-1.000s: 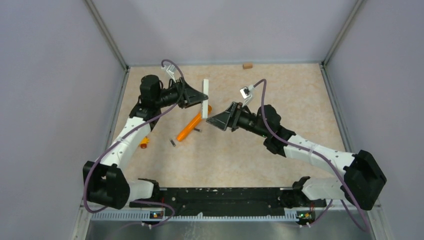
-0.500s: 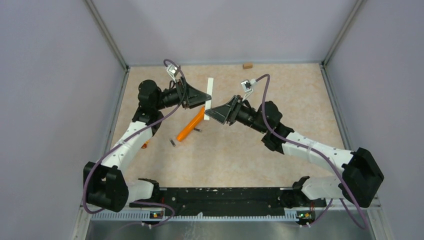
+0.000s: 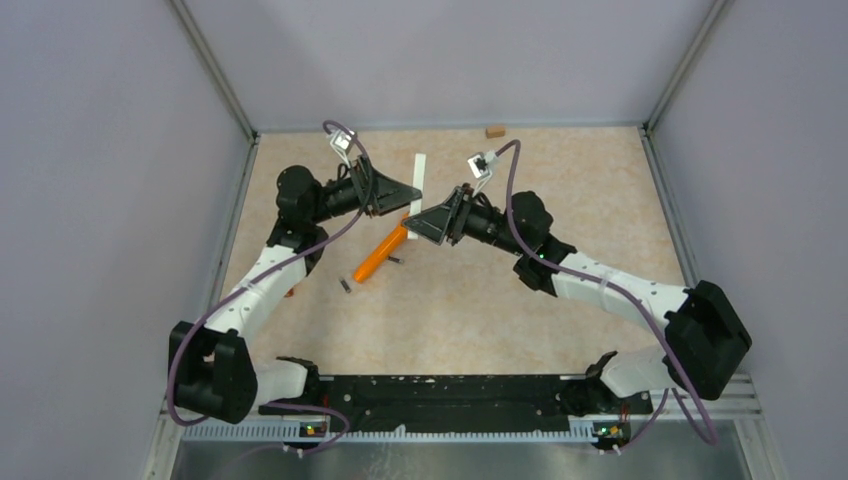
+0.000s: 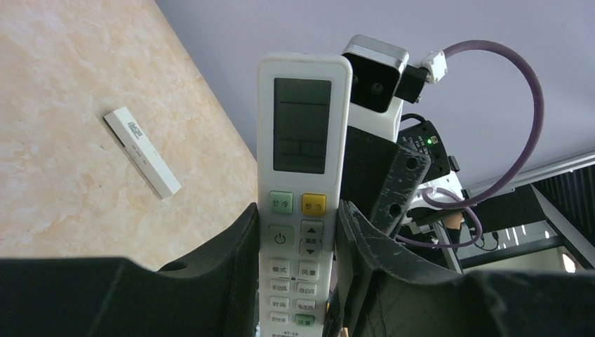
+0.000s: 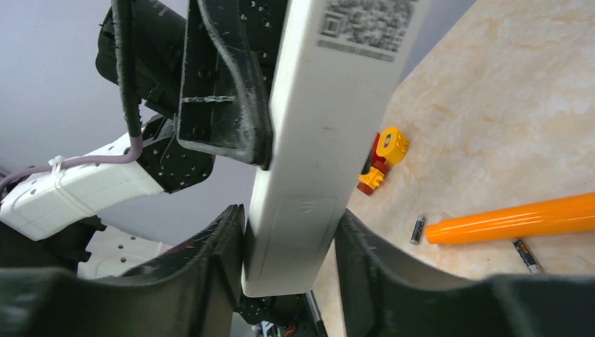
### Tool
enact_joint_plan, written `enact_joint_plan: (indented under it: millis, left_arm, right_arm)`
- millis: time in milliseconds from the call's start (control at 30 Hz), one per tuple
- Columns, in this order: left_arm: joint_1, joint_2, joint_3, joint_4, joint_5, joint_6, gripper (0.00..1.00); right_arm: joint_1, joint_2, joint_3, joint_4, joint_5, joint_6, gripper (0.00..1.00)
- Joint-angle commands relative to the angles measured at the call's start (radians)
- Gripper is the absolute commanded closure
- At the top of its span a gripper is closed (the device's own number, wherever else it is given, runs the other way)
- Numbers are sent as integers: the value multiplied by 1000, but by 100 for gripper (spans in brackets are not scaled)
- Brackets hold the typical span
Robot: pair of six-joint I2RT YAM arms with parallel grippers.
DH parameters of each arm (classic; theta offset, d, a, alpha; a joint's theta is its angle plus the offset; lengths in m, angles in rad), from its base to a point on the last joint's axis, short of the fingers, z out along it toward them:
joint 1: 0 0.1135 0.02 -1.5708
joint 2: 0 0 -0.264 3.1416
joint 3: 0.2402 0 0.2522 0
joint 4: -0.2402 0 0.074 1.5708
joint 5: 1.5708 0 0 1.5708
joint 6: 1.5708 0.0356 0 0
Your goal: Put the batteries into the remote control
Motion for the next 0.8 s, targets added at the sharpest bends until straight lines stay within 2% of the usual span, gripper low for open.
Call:
enact_joint_plan:
  millis: [0,67,100,133,200,233,300,400,533,600,700,767]
  left_arm:
    - [-3,-34,-4,69,-30,18,93]
    - [-2,-45,1,39,-35,42,89]
    - [0,-53,8,9,-40,64,78]
    - [1,-61,16,-35,-48,100,61]
    - [1,-83,40,-202,-91,221,36]
    - [1,-92,58,-308,-126,311,27]
    - [1,-100,97,-498,-231,478,19]
    - [1,-92,134,-657,-313,597,16]
    - [1,-67,163,-739,-374,607,19]
    - [1,-50,175,-780,-406,604,25]
    - [1,-19,197,-835,-418,601,42]
    - [1,-3,198,-843,-405,587,48]
  right_arm:
    - [-7,47,56,86,-69,-6,61]
    - [-9,51,61,70,-73,-14,75]
    - [-10,50,64,52,-74,-32,80]
    - [-10,46,68,24,-75,-64,84]
    - [-5,34,86,-83,-60,-183,89]
    - [2,33,107,-173,-33,-267,90]
    - [24,46,153,-341,33,-429,93]
    - [73,89,217,-517,198,-621,94]
    - [123,137,265,-606,381,-749,95]
    - [142,152,281,-617,444,-778,95]
    - [157,179,307,-637,480,-808,95]
    - [160,185,310,-631,479,-814,95]
